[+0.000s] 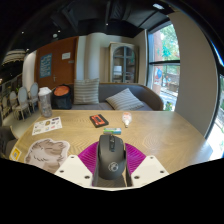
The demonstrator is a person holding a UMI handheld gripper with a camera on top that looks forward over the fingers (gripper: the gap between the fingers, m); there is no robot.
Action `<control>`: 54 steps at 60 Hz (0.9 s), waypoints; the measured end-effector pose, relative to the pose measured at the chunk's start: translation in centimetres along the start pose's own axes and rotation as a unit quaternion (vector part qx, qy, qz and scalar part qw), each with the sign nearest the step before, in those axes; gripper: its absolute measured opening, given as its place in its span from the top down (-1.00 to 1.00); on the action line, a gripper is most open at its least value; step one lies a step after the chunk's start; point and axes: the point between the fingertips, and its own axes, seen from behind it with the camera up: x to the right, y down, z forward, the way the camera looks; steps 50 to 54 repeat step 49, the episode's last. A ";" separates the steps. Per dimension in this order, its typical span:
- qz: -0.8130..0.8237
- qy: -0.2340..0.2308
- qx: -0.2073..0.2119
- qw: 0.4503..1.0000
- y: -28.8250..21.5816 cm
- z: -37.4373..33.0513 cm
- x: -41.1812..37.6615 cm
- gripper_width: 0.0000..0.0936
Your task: Arrange mouse
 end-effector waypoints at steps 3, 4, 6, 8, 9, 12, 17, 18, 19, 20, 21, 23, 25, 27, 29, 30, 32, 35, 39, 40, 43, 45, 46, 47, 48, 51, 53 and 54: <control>-0.010 -0.024 0.013 1.000 -2.0 -0.7 -5.3 0.18; -0.013 -0.032 0.017 0.999 -2.4 -0.8 -7.1 0.17; -0.017 -0.043 0.021 0.999 -2.8 -1.2 -10.4 0.18; -0.023 -0.050 0.021 0.998 -2.7 -1.2 -13.5 0.17; -0.028 -0.051 0.015 0.998 -2.7 -0.9 -14.9 0.18; -0.039 -0.057 0.001 0.998 -1.6 -0.1 -18.9 0.18; -0.039 -0.075 -0.042 0.995 2.6 1.6 -24.2 0.17; -0.039 -0.079 -0.052 0.995 3.4 1.9 -25.1 0.18; -0.039 -0.081 -0.061 0.994 4.1 2.2 -25.8 0.17; -0.039 -0.082 -0.069 0.993 4.8 2.5 -26.3 0.17; -0.040 -0.082 -0.076 0.993 5.5 2.8 -26.7 0.17; -0.046 -0.079 -0.086 0.992 7.1 3.4 -27.4 0.16; -0.052 -0.073 -0.096 0.991 7.8 3.6 -27.5 0.13; -0.058 -0.069 -0.100 0.991 8.6 4.0 -27.4 0.08; -0.076 -0.064 -0.084 0.992 8.0 4.5 -27.2 0.06; -0.085 -0.058 -0.084 0.991 8.2 4.2 -26.9 0.03; -0.097 -0.055 -0.087 0.990 8.5 4.2 -26.6 -0.03; -0.105 -0.070 -0.089 0.988 8.6 3.9 -26.9 -0.12; -0.099 -0.109 -0.089 0.985 8.4 2.9 -27.6 -0.57; -0.096 -0.116 -0.083 0.985 8.0 2.5 -27.6 -0.73; -0.089 -0.130 -0.060 0.986 6.9 1.6 -27.5 -0.80; -0.087 -0.132 -0.049 0.986 6.4 0.6 -26.8 -0.81; -0.085 -0.133 -0.043 0.987 6.2 0.0 -26.5 -0.83; -0.084 -0.133 -0.038 0.987 6.1 -0.3 -26.3 -0.83; -0.082 -0.136 -0.032 0.987 5.9 -1.2 -25.8 -0.83; -0.079 -0.139 -0.026 0.987 5.8 -1.8 -25.4 -0.83; -0.079 -0.139 -0.026 0.987 5.8 -1.8 -25.4 -0.83; -0.079 -0.139 -0.026 0.987 5.8 -1.8 -25.4 -0.83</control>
